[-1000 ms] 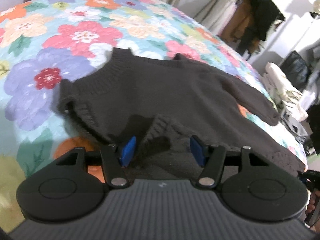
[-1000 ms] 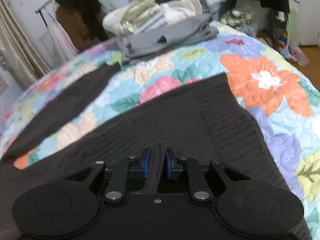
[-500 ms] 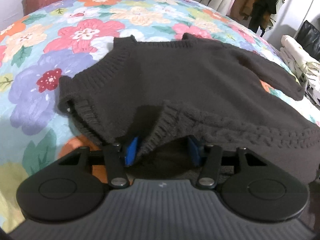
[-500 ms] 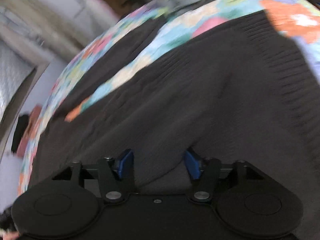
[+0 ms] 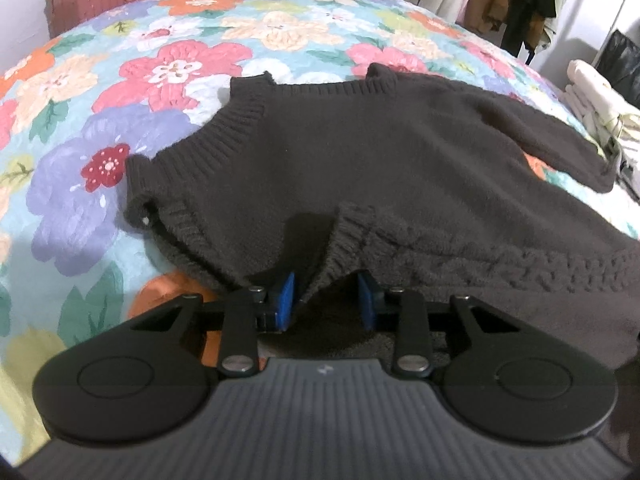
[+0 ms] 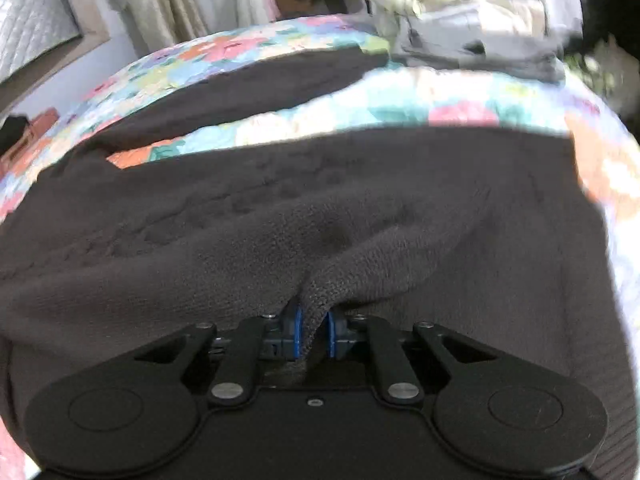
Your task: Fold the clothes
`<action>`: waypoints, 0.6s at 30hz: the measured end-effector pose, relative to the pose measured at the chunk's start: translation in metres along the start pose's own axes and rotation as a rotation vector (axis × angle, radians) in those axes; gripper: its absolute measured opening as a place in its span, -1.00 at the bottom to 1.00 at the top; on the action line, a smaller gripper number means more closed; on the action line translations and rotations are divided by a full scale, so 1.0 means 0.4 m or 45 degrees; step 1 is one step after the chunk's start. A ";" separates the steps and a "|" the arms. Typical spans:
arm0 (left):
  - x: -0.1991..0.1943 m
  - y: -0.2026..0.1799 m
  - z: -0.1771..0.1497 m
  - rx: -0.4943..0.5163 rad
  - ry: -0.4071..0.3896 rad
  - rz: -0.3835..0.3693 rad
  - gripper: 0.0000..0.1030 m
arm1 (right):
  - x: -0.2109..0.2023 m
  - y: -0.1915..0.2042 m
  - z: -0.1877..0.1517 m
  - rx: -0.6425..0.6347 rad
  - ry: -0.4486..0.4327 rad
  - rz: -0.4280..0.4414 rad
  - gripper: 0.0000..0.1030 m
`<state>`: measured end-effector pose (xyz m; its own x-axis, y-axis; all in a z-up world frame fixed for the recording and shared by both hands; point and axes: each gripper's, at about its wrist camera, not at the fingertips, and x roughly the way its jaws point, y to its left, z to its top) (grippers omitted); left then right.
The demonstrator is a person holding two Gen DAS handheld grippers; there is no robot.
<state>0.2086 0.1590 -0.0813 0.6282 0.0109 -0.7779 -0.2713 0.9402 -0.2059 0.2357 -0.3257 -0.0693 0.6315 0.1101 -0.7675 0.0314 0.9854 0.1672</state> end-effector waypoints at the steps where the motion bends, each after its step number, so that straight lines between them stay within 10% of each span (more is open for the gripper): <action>1: -0.007 -0.003 0.003 0.007 0.004 0.000 -0.38 | -0.006 0.000 0.000 0.005 0.012 -0.008 -0.57; 10: -0.129 -0.055 0.056 0.077 -0.038 -0.003 -0.01 | -0.126 -0.047 0.108 0.212 0.065 0.159 0.06; 18: -0.079 -0.243 0.122 0.183 0.091 -0.151 -0.01 | -0.018 -0.052 0.332 0.239 0.105 0.415 0.08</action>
<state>0.2509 0.0837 -0.0078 0.5947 -0.1224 -0.7946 -0.0884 0.9724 -0.2160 0.3333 -0.3643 0.0151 0.5677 0.4313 -0.7012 -0.0149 0.8570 0.5151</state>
